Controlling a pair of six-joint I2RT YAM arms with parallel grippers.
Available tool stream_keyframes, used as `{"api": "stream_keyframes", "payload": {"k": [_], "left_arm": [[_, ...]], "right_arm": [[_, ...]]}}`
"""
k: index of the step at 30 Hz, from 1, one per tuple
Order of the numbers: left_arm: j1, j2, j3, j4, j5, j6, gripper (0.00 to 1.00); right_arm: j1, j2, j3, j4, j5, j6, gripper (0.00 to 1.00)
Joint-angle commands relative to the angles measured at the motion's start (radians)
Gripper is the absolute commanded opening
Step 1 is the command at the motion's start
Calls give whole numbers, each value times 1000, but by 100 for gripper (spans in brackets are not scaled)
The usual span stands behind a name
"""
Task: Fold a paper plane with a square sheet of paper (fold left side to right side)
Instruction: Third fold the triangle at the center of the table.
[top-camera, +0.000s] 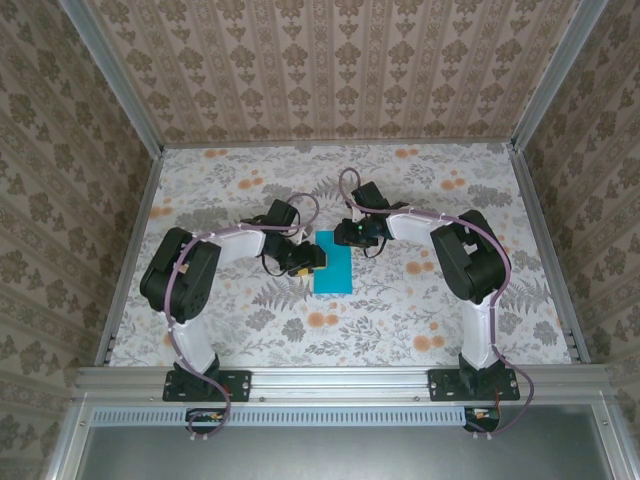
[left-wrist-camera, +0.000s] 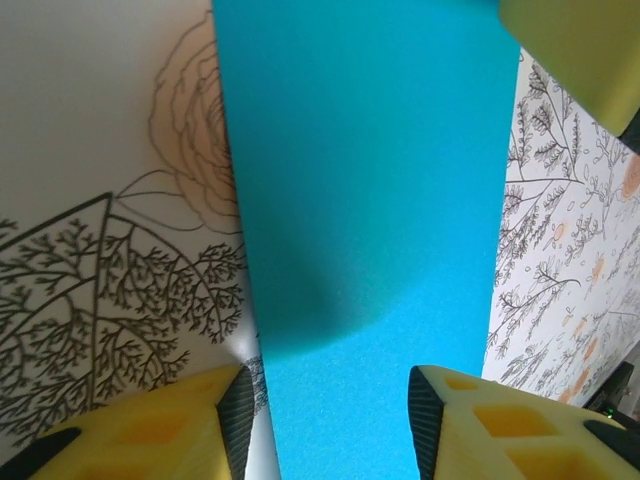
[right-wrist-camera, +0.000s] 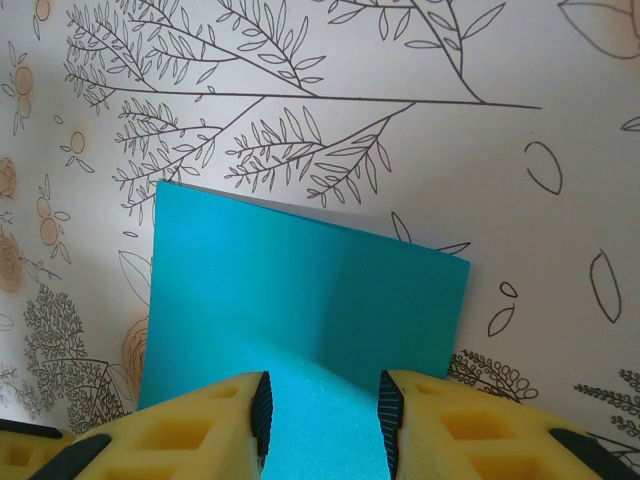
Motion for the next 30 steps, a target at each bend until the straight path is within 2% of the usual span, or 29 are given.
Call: {"api": "stream_keyframes", "payload": {"k": [1, 11, 19, 24, 30], "left_arm": [[-8, 12, -9, 22, 27, -28, 44], [-5, -25, -30, 26, 0, -52, 30], [-5, -57, -68, 62, 2, -103, 7], [-5, -84, -93, 86, 0, -175, 0], [-7, -93, -98, 112, 33, -245, 0]], "right_arm": [[1, 33, 7, -44, 14, -14, 38], [1, 32, 5, -41, 14, -14, 38], [-1, -7, -21, 8, 18, -41, 40], [-1, -106, -73, 52, 76, -103, 50], [19, -322, -275, 135, 143, -167, 61]]}}
